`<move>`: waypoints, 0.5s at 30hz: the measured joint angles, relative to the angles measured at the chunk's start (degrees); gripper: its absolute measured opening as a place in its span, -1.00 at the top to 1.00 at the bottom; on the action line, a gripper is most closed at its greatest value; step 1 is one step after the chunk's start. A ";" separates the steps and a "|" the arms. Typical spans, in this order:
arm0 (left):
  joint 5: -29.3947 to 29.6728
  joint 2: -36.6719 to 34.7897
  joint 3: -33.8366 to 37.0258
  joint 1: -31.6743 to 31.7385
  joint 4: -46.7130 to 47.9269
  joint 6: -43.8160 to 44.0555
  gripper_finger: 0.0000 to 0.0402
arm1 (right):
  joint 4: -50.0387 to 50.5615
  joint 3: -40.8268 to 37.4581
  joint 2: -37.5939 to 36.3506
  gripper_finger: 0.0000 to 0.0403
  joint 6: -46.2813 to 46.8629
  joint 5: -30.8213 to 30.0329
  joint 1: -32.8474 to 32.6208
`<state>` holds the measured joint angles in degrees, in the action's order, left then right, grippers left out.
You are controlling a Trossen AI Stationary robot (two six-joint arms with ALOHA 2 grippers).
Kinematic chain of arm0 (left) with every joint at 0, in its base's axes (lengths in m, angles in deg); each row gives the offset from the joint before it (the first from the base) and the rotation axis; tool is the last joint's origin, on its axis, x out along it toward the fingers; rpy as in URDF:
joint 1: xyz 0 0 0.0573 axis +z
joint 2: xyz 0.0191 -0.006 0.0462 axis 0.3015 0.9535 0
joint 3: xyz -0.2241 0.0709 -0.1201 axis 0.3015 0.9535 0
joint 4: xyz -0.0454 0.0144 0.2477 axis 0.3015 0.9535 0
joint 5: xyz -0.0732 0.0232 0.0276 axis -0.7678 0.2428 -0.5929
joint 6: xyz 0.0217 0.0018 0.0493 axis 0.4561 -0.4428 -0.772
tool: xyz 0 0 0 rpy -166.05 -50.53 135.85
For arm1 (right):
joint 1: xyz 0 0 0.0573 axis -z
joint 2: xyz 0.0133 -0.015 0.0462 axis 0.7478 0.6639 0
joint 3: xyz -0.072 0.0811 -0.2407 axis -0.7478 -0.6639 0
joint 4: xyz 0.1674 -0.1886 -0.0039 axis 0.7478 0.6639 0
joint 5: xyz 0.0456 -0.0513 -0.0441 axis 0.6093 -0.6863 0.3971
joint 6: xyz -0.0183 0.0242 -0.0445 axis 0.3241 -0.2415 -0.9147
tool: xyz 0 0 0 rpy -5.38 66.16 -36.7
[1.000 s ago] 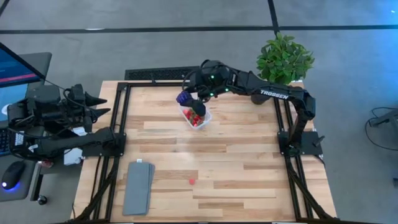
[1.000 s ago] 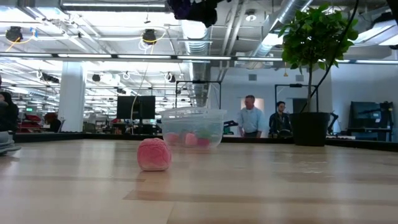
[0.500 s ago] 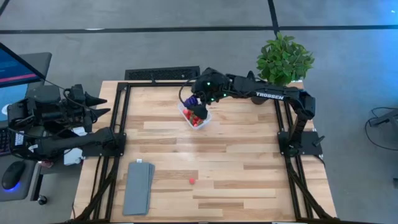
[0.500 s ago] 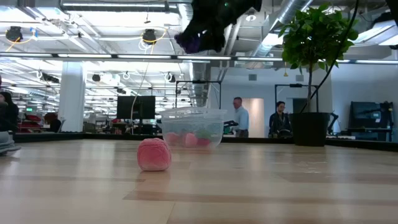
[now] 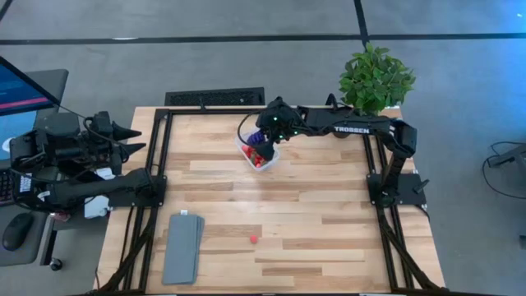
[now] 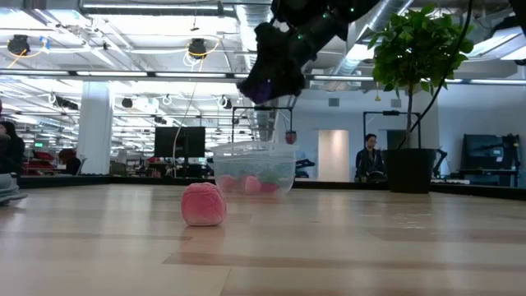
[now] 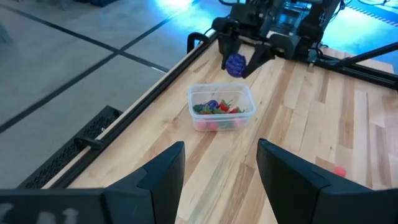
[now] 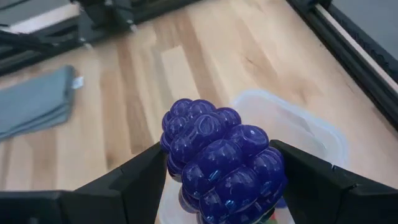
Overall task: Pick and placing Produce into tupperware
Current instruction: Put the grapes into the transparent container
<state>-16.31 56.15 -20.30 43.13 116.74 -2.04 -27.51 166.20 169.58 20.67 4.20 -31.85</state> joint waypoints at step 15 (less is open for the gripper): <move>-0.04 0.00 0.02 0.00 -1.15 0.00 0.06 | -8.01 -3.76 1.45 -0.50 2.58 -6.11 -0.10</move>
<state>-16.35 56.15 -20.27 43.13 115.59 -2.04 -35.52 162.44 171.03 23.25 -1.92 -31.95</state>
